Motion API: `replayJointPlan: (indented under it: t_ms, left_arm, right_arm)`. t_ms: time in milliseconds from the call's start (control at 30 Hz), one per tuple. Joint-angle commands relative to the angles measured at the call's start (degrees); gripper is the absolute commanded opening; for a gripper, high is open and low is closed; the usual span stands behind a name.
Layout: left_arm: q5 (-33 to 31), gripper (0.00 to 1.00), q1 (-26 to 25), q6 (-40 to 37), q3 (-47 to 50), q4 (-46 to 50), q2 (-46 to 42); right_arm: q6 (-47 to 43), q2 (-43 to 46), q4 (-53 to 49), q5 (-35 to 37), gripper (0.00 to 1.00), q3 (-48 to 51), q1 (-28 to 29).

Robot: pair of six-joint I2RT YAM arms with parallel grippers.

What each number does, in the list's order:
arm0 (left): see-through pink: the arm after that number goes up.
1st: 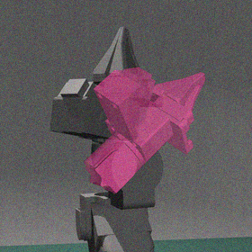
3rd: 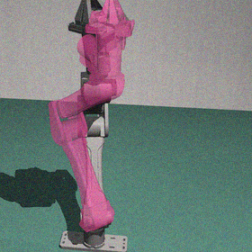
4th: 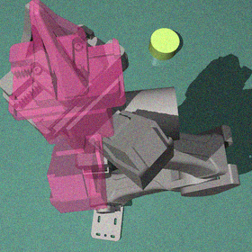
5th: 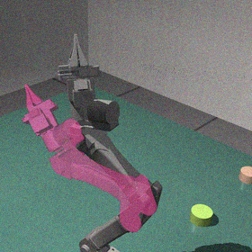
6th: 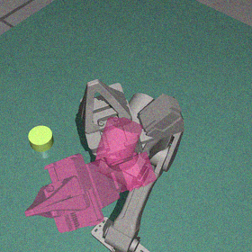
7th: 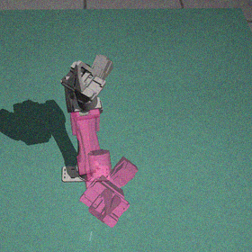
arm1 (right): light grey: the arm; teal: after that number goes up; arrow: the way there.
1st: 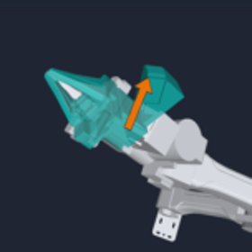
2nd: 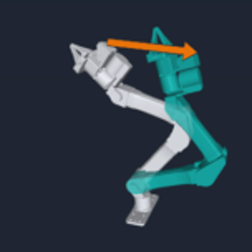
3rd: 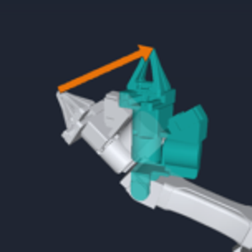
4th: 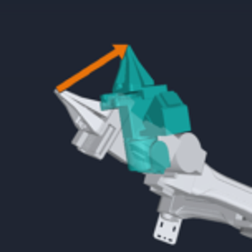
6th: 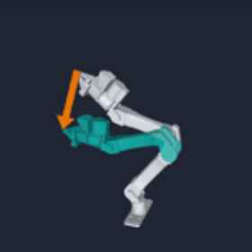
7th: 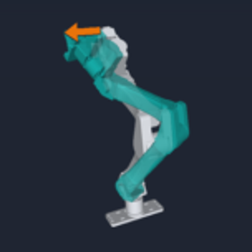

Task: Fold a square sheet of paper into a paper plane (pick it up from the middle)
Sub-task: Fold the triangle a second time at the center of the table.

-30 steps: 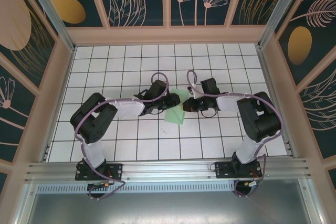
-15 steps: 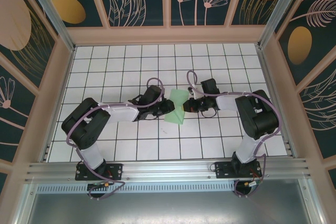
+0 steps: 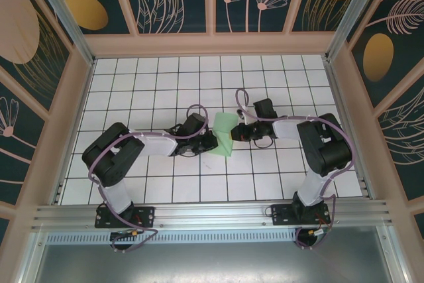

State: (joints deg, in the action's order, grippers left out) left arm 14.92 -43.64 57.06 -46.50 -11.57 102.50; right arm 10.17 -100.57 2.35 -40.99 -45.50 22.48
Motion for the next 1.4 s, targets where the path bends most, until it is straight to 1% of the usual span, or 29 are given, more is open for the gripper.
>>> replayJointPlan:
  t_ms: [0, 133, 300, 600, 900, 1200, 1367]
  left_arm:
    - [-0.8, 0.12, -0.3, -1.6, 0.2, 2.6, 1.5]
    - [-2.0, 0.12, -0.3, -2.7, -0.6, 4.4, 1.8]
    - [-1.0, 0.12, -0.3, -2.9, -1.1, 3.9, 2.4]
    - [0.4, 0.14, -0.3, -3.2, -1.1, 2.5, 2.4]
    - [0.7, 0.17, -0.3, -3.1, -1.8, 1.7, 1.1]
    - [-0.8, 0.19, -0.3, -2.0, -1.6, 0.5, -2.1]
    - [-1.9, 0.22, -0.2, -1.2, -2.6, 0.2, -3.7]
  right_arm:
    - [-2.4, -0.2, -0.3, -0.3, 0.08, -1.9, -0.5]
    - [-3.7, -0.2, -2.0, 1.6, 0.08, -2.6, -0.5]
    - [-3.7, -0.3, -1.6, 2.6, 0.08, -2.0, -0.4]
    - [-4.4, -0.3, -0.6, 2.4, 0.09, -1.3, -0.5]
    - [-4.3, -1.5, -0.6, 2.2, 0.09, -1.4, -0.4]
    - [-4.2, -2.5, -0.9, 3.2, 0.09, -1.4, -0.3]
    - [-4.1, -2.4, -0.7, 3.4, 0.09, -1.1, -0.2]
